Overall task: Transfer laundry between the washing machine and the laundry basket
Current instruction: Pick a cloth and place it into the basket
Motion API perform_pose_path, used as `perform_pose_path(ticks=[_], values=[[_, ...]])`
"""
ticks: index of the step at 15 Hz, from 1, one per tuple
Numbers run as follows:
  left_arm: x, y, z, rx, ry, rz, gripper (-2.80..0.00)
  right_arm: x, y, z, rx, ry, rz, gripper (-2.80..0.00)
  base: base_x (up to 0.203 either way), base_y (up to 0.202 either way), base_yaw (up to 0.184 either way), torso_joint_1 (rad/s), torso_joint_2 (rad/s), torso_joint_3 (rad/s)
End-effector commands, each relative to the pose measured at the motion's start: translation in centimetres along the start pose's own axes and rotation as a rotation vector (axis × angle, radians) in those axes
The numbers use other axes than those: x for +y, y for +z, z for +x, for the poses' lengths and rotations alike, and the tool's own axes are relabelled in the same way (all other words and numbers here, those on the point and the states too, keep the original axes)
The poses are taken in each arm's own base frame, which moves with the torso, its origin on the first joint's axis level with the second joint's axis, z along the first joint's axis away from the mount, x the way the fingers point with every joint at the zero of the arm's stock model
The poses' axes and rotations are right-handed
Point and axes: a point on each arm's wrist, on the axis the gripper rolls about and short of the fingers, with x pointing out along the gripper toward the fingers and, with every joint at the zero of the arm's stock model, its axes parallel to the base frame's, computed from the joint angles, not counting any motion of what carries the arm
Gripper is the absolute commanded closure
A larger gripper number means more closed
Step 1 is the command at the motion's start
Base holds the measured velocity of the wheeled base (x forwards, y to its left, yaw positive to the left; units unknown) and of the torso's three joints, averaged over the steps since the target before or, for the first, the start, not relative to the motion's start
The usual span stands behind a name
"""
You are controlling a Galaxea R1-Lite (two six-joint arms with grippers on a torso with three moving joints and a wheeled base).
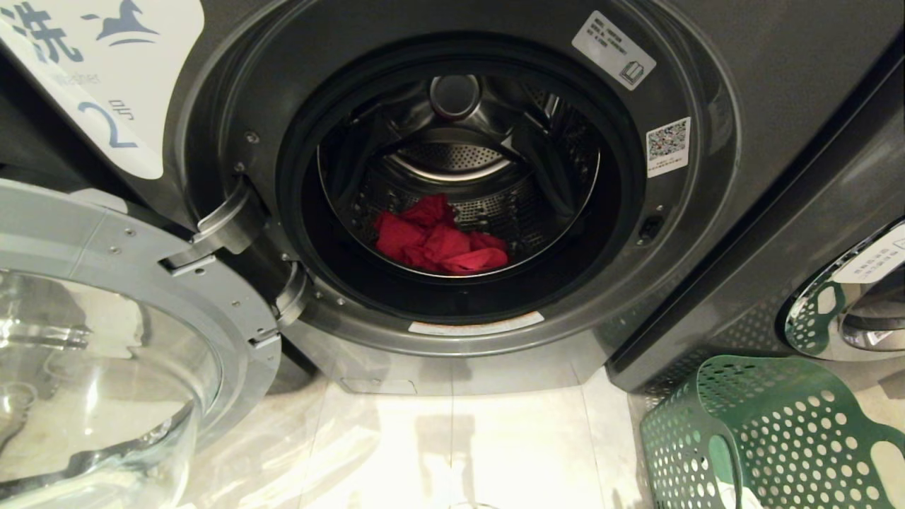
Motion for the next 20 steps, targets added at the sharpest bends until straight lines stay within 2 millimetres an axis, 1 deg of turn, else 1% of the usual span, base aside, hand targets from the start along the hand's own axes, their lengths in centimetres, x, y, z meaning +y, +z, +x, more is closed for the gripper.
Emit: perform_pose_path(ticks=[1, 16, 20], values=[[0.00, -0.01, -0.01, -0.001, 0.000, 0.000, 0.00, 0.00, 0.01, 0.02, 0.002, 0.000, 0.004, -2.80, 0.000, 0.000, 0.000, 0.000, 0.00, 0.000], [0.00, -0.01, -0.01, -0.001, 0.000, 0.001, 0.00, 0.00, 0.01, 0.02, 0.002, 0.000, 0.019, -2.80, 0.000, 0.000, 0.000, 0.000, 0.00, 0.000], [0.00, -0.01, -0.01, -0.001, 0.000, 0.001, 0.00, 0.00, 0.01, 0.02, 0.002, 0.000, 0.019, -2.80, -0.003, -0.008, 0.170, 0.000, 0.00, 0.003]])
